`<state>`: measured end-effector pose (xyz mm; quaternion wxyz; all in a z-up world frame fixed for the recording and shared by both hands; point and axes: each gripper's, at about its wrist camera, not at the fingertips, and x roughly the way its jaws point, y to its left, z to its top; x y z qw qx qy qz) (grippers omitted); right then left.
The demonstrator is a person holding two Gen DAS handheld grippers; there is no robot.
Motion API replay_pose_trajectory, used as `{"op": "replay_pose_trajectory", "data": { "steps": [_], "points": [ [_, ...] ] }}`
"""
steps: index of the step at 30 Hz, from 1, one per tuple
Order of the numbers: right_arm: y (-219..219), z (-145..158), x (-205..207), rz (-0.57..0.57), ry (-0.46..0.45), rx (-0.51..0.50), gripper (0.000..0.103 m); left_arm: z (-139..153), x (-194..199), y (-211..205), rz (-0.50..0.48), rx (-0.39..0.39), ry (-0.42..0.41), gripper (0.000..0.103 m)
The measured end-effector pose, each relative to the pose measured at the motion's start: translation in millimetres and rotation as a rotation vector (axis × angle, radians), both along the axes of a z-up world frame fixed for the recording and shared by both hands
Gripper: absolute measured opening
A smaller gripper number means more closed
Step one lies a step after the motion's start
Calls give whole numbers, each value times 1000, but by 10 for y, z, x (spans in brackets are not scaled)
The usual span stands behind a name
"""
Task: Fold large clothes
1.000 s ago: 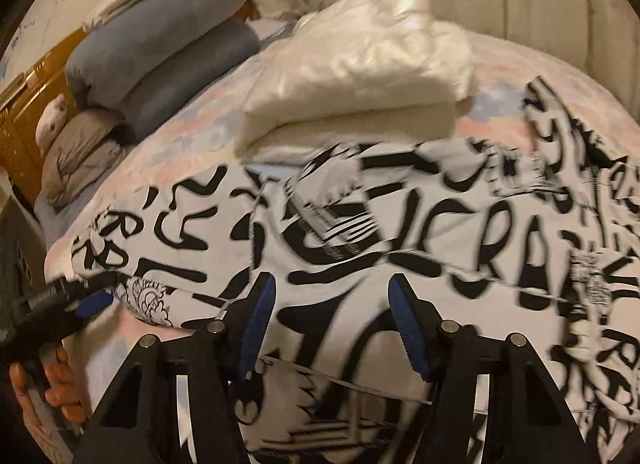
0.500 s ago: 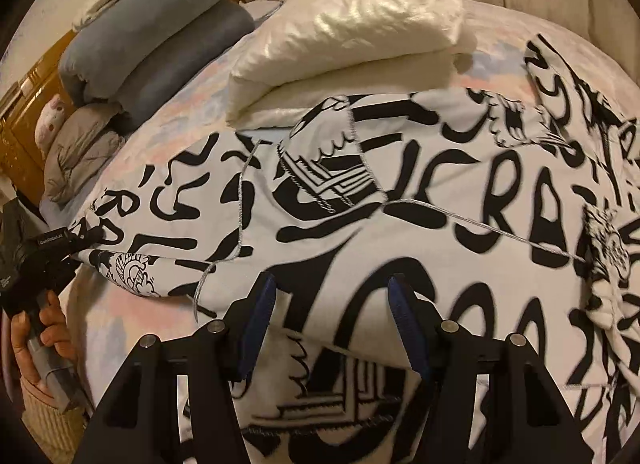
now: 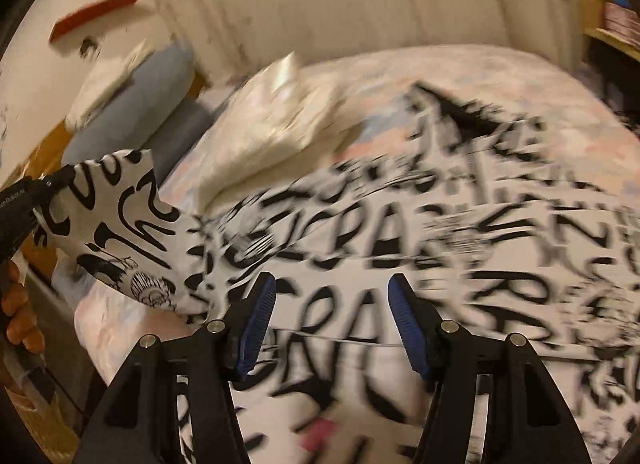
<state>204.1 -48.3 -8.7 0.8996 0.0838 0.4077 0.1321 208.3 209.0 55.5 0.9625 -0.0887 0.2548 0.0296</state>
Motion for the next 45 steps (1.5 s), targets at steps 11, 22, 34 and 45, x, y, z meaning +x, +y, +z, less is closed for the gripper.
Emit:
{"op": "replay_pose_trajectory", "data": {
  "steps": [11,22,34,45],
  "points": [
    [-1962,-183,-507,-251,61,-9,60,-1253,498,-2076,-271,55,279,6],
    [-1999,-371,-563,-192,75,14,78,-1640,201,-2163,-419,-30,372,60],
    [-1577,-6,-659,-121,-19,-64,78,-1101,-215,-1521,-290,-72,293,60],
    [-1236,-98,-645,-45,3,-97,78,-1246,-315,-945,-152,-88,309,60]
  ]
}}
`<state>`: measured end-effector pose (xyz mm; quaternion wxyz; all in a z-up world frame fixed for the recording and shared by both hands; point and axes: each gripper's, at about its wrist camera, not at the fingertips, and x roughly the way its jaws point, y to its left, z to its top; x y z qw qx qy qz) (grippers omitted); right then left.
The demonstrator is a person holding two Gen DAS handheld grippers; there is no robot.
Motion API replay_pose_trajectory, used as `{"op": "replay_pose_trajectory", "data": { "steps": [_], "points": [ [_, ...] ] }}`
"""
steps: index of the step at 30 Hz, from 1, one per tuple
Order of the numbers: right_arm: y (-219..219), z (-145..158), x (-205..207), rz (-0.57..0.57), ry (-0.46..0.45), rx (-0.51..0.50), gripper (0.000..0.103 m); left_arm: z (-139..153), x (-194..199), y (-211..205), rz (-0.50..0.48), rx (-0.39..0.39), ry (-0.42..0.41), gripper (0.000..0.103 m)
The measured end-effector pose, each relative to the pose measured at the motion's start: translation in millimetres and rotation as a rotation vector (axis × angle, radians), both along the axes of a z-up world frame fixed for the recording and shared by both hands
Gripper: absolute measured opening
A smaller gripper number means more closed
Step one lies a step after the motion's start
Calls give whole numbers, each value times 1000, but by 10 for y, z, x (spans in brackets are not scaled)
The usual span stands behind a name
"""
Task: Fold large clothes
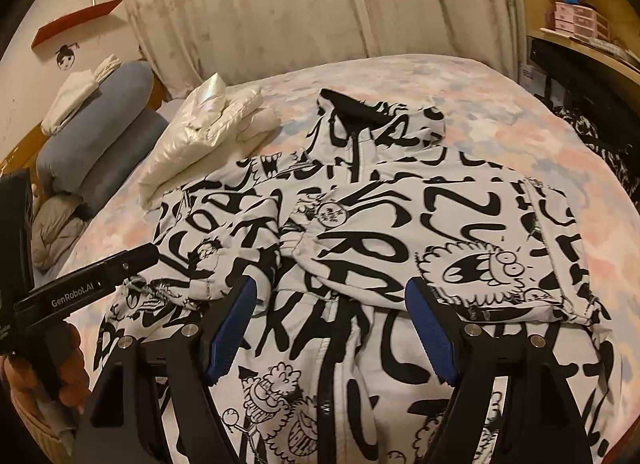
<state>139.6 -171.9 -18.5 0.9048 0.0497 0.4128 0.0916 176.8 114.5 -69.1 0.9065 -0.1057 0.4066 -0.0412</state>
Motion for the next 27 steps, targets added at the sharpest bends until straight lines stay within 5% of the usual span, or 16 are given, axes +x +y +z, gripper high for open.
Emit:
{"op": "replay_pose_trajectory", "data": {
  "steps": [10,21,23,25,27],
  "points": [
    [519,-298,252,155,46,-98,78,-303,78,420,99,-13,53,60],
    [1634,-971,596,479,71,-407,77,-451,127,801,173,-35,71,60],
    [1745,-1049,667,488,61,-431,63,-457,122,832,180,-33,72,60],
    [1780,-1038,784,482,76,-398,14,-461,117,852,188,-29,72,60],
    [1676,-836,914,437,37,-306,10,-453,102,849,190,-28,69,60]
  ]
}}
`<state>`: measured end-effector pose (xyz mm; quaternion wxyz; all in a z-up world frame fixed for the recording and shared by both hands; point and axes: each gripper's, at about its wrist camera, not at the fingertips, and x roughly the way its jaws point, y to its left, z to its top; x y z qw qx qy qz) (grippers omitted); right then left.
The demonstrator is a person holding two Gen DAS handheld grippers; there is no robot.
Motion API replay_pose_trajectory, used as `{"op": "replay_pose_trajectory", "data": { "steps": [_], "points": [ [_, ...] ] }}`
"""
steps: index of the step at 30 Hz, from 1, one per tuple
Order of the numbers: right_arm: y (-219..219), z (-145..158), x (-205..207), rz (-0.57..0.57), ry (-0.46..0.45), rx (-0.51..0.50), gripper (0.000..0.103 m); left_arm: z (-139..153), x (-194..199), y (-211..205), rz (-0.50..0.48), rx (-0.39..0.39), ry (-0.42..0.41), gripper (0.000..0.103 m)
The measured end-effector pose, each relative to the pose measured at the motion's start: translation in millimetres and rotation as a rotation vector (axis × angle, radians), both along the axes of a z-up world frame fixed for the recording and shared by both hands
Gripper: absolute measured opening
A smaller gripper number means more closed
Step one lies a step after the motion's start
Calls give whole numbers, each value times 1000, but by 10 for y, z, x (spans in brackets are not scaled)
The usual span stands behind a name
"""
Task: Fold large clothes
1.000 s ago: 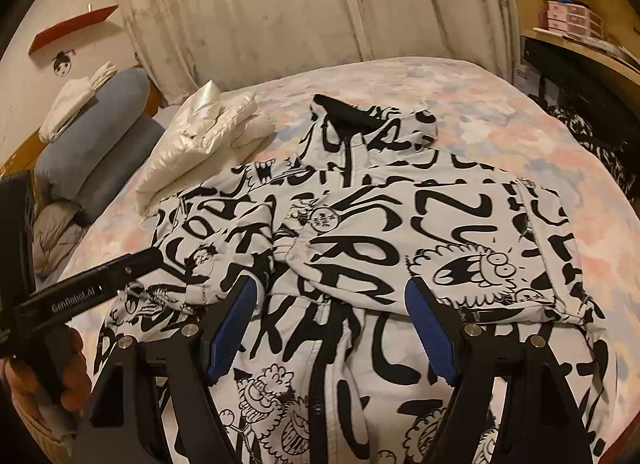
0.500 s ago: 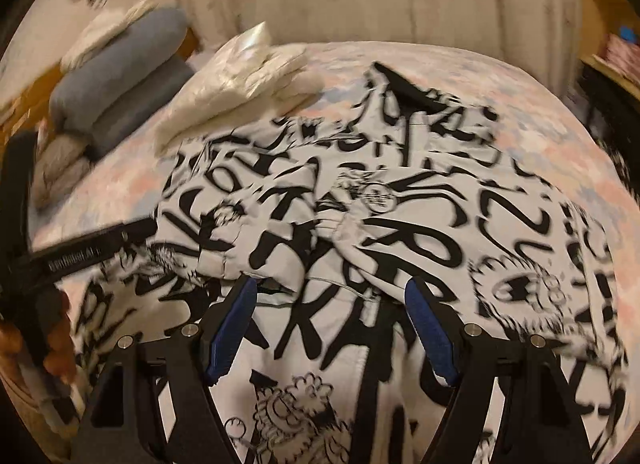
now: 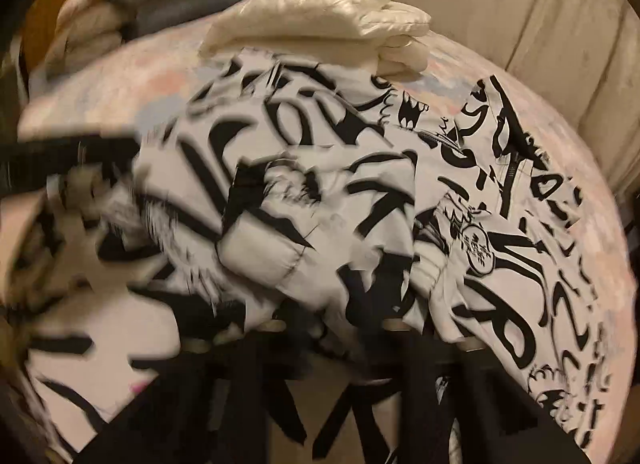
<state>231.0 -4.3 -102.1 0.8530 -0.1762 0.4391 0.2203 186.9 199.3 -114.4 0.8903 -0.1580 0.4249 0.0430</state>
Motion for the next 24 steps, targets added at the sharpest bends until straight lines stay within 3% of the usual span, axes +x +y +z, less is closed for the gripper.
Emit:
{"op": "replay_pose_trajectory", "data": {
  "steps": [2,4,7,9,10,12,13,14,16,18,21,24],
  "points": [
    [-222,280,58,-62,-70,98,10,17,-7,-22,-3,8,-8,60],
    [-643,563,134,-201,-116,239,10,34,-14,-59,-10,22,-15,60],
    [-1281,537,224,-404,-54,365,10,38,-1,-125,-25,36,-16,60],
    [-1571,249,281,-506,39,316,13,35,10,-172,-40,43,-13,60],
    [-1650,100,299,-529,96,284,25,32,25,-198,-53,43,-7,60],
    [-1853,-263,275,-578,233,226,35,39,47,-216,-73,43,0,60],
    [-1939,-329,238,-578,255,238,38,58,73,-221,-90,53,-1,60],
    [-2012,-334,211,-575,258,263,41,71,98,-218,-98,65,0,60],
    [-2125,-258,194,-582,233,288,59,93,188,-176,-115,80,0,61],
    [-2208,-145,232,-588,195,329,72,71,382,-86,-133,69,26,61],
    [-2264,-71,462,-592,193,389,75,-24,705,47,-153,50,66,61],
    [-2258,-89,779,-592,199,360,75,-173,1029,159,-171,10,115,61]
  ]
}}
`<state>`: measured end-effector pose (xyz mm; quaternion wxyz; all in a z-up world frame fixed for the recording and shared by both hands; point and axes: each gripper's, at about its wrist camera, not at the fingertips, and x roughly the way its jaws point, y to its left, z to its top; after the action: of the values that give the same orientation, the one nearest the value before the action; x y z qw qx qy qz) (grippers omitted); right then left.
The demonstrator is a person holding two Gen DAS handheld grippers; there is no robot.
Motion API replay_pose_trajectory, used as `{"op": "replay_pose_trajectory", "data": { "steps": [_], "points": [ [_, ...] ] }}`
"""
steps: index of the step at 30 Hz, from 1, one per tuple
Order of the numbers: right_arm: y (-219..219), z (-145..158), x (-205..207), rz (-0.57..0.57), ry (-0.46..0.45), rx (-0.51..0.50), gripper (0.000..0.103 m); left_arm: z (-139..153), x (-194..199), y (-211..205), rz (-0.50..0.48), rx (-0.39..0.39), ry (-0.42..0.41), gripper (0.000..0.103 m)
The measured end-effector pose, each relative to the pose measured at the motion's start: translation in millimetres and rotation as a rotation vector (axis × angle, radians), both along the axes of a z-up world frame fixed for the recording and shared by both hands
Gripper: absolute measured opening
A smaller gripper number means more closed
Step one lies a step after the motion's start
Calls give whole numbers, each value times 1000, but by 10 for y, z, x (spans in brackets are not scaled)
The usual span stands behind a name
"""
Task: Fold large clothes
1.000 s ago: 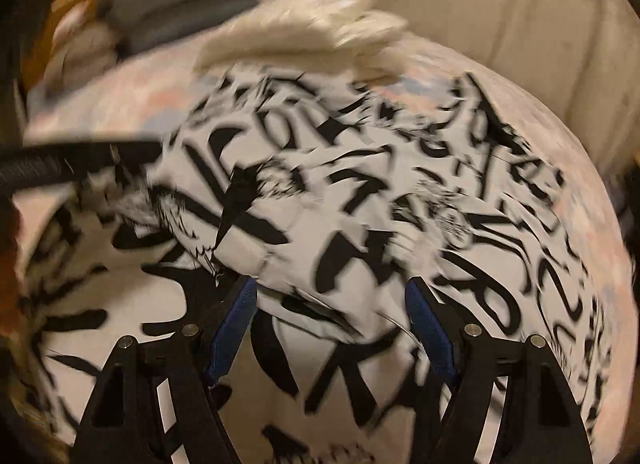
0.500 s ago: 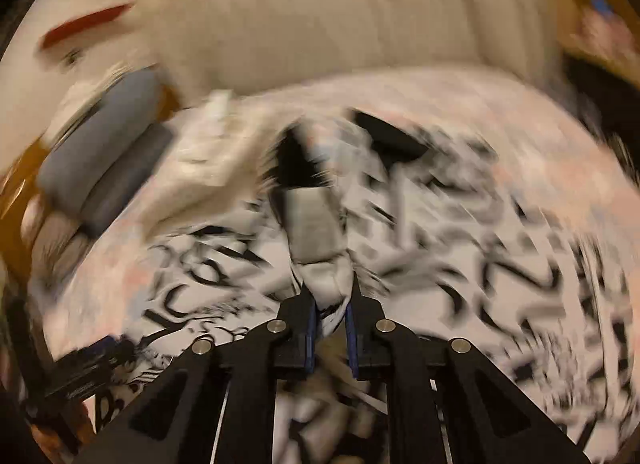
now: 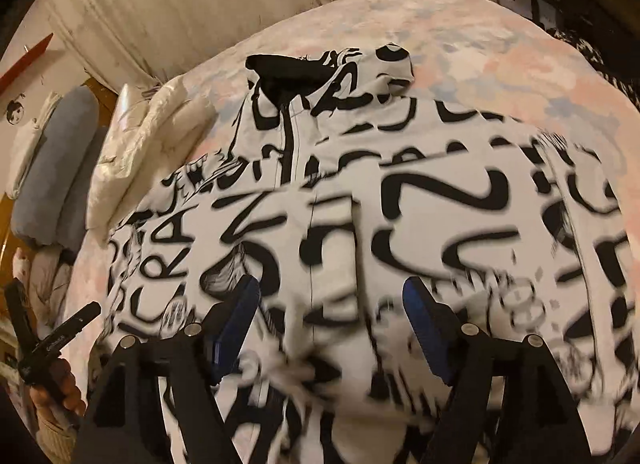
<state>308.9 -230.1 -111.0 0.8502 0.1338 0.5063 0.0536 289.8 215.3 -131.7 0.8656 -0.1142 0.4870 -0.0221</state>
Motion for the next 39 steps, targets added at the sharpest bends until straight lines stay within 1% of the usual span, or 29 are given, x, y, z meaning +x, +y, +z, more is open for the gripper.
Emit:
{"op": "replay_pose_trajectory", "data": {
  "steps": [3,5,6,7,8,9,10,11,12,13,14,15,16,17,18,20,21,22,24,26,29,31,33,35,37,39],
  "points": [
    [50,-142,276,18,34,9,75,-170,246,91,13,-28,64,61],
    [123,-283,431,32,59,-2,74,-298,418,155,30,-36,103,61],
    [150,-364,484,41,68,-3,66,-336,453,170,36,-38,109,61],
    [185,-429,506,51,72,-1,52,-375,509,188,40,-48,117,61],
    [221,-457,551,64,68,-1,46,-408,567,214,52,-62,124,61],
    [244,-464,560,71,49,-8,33,-418,608,239,67,-74,123,57],
    [264,-457,573,82,31,-6,26,-399,629,252,75,-85,104,38],
    [299,-361,564,88,-26,-23,26,-371,634,240,70,-92,83,29],
    [325,-280,539,98,-79,-23,26,-328,627,228,87,-52,56,12],
    [352,-183,506,106,-138,-22,26,-293,602,216,106,-6,27,6],
    [381,-118,484,113,-179,-21,26,-257,571,182,117,40,-17,5],
    [399,-105,473,117,-199,-30,26,-251,551,167,123,58,-37,4],
    [433,-151,504,122,-199,-64,26,-264,539,157,132,77,-51,4],
    [458,-231,552,124,-171,-103,26,-293,528,160,143,89,-67,4],
    [489,-374,627,129,-112,-149,26,-306,524,154,151,103,-77,4],
    [485,-540,681,132,-33,-163,35,-309,512,110,148,139,-85,5],
    [458,-535,662,121,-32,-157,39,-289,474,101,146,153,-88,5],
    [423,-471,633,93,-37,-158,47,-233,445,75,145,183,-90,6],
    [369,-333,551,66,-64,-168,57,-135,337,36,133,212,-95,6],
    [333,-178,436,63,-106,-186,57,20,193,-28,132,234,-130,7],
    [361,24,231,75,-148,-195,57,242,-10,-196,110,255,-198,15],
    [438,112,115,99,-159,-182,57,329,-74,-386,76,259,-214,28],
    [631,139,80,144,-154,-144,57,312,-49,-639,31,270,-194,30],
    [861,108,55,194,-136,-118,57,229,-25,-868,-16,262,-155,30],
    [1108,31,4,244,-120,-118,57,75,31,-1070,-45,242,-115,30],
    [1316,-105,-23,291,-91,-145,57,-77,52,-1215,-62,235,-76,30]
  ]
}}
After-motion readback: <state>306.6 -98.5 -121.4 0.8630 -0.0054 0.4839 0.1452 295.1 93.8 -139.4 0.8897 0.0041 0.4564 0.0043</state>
